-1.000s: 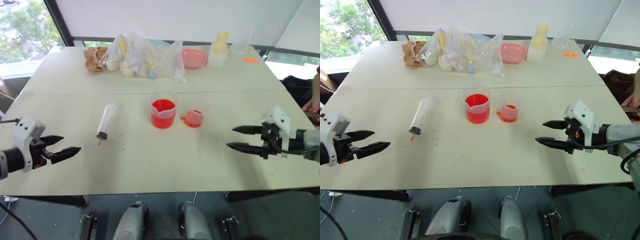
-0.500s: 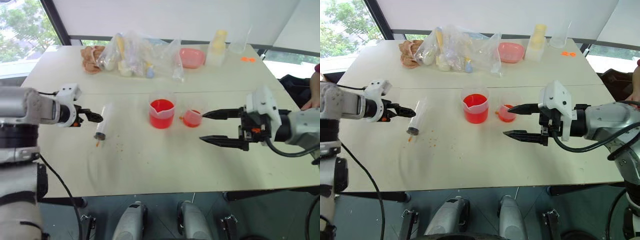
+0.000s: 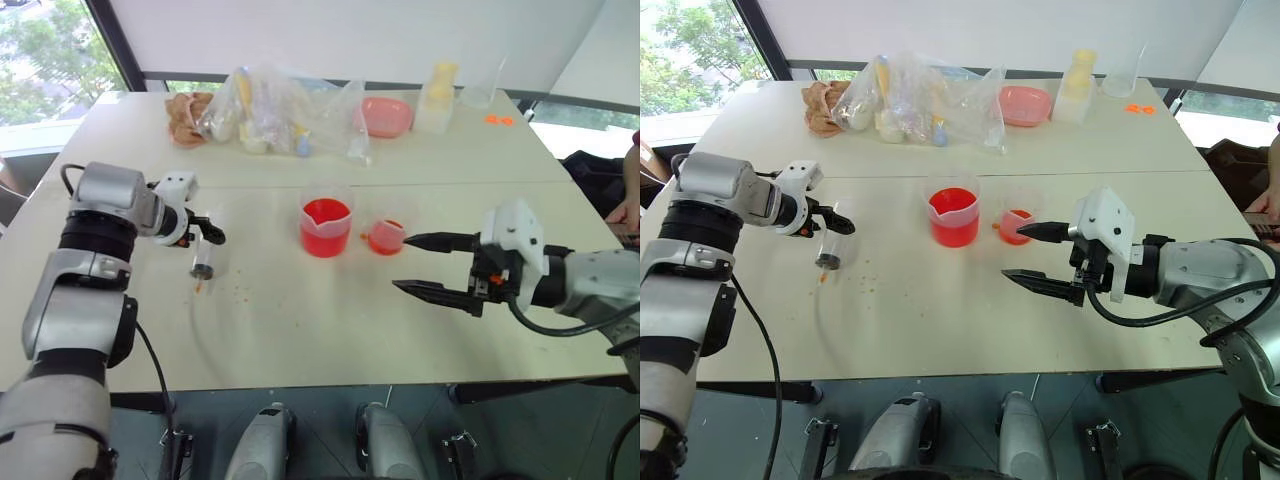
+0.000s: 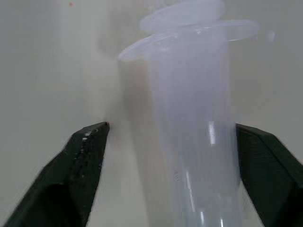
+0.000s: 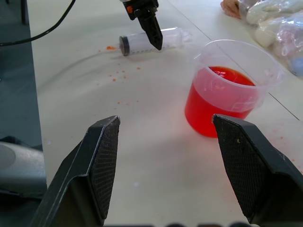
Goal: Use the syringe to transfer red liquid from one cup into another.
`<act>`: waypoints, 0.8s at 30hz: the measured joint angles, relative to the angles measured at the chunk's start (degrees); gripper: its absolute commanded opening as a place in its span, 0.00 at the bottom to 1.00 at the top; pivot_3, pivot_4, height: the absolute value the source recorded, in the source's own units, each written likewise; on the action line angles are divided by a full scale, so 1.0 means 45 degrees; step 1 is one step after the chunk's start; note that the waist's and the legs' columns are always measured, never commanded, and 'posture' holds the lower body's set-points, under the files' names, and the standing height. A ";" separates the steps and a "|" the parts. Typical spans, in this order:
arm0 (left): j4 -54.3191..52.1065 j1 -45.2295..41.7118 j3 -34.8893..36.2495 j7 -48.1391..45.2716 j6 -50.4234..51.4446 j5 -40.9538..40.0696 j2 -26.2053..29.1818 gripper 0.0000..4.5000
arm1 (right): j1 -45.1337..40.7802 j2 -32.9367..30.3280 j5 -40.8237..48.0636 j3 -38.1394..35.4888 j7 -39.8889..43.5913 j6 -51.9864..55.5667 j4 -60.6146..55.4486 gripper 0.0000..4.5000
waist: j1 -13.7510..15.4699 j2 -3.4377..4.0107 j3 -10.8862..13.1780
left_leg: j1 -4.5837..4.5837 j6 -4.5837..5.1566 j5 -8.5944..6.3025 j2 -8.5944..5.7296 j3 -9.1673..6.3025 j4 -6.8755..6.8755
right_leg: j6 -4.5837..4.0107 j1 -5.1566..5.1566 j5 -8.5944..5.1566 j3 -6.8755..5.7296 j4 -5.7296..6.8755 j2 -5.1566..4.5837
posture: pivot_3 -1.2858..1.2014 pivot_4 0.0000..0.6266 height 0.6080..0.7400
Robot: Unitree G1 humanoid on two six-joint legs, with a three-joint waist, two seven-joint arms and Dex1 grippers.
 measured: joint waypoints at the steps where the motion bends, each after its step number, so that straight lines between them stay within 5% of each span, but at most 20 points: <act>1: 0.0036 -0.0001 -0.0026 -0.0097 -0.0070 0.0130 -0.0004 0.58 | 0.0027 0.0000 0.0000 -0.0002 -0.0032 -0.0011 0.0000 0.72 | 0.0000 0.0000 0.0000 | 0.0000 0.0000 0.0000 0.0001 -0.0001 0.0001 | 0.0000 0.0001 0.0000 0.0000 0.0000 -0.0002 | 0.52 0.24 1.00; 5: 0.0047 -0.0009 -0.0055 -0.0442 -0.0125 0.0408 -0.0086 0.33 | 0.0236 0.0037 -0.0008 -0.0002 -0.0166 -0.0117 0.0000 0.72 | 0.0019 -0.0001 0.0000 | -0.0001 0.0001 0.0000 0.0000 -0.0004 0.0002 | 0.0001 0.0003 0.0000 -0.0001 0.0000 -0.0002 | 0.52 0.24 1.00; 11: -0.0560 0.0216 -0.0056 -0.1491 -0.1024 0.0472 -0.0013 0.32 | 0.0422 0.0128 -0.0017 -0.0077 -0.0326 -0.0214 0.0031 0.72 | 0.0024 -0.0015 0.0008 | -0.0008 0.0001 0.0000 0.0012 -0.0009 0.0006 | 0.0000 0.0002 0.0000 -0.0003 0.0003 -0.0002 | 0.52 0.24 1.00; 14: -0.2398 -0.0314 0.1410 -0.3087 -0.3010 -0.0789 -0.0040 0.32 | 0.0814 -0.0060 -0.0063 -0.0928 -0.0344 -0.0206 0.0477 0.72 | 0.0106 -0.0067 0.0037 | -0.0110 -0.0011 0.0007 0.0013 -0.0041 0.0047 | 0.0001 -0.0050 0.0010 -0.0021 -0.0021 -0.0013 | 0.52 0.24 1.00; 19: -0.4695 -0.2837 0.5473 -0.2909 -0.6601 -0.3072 -0.1581 0.32 | -0.0538 -0.0200 -0.0932 -0.2097 -0.0914 -0.1126 0.2208 0.72 | -0.0020 0.0002 -0.0003 | -0.0054 -0.0050 0.0028 -0.0008 0.0040 0.0022 | 0.0039 -0.0024 0.0034 0.0012 -0.0068 -0.0044 | 0.52 0.24 1.00; 24: -0.5046 -0.1776 0.5464 -0.3227 -0.7645 -0.4032 -0.3918 0.32 | -0.3384 0.0273 -0.2997 -0.1400 -0.2235 -0.3016 0.4337 0.72 | -0.0065 0.0096 -0.0046 | 0.0024 0.0005 0.0001 -0.0006 0.0073 0.0010 | 0.0039 0.0039 0.0032 0.0020 -0.0044 0.0008 | 0.52 0.24 1.00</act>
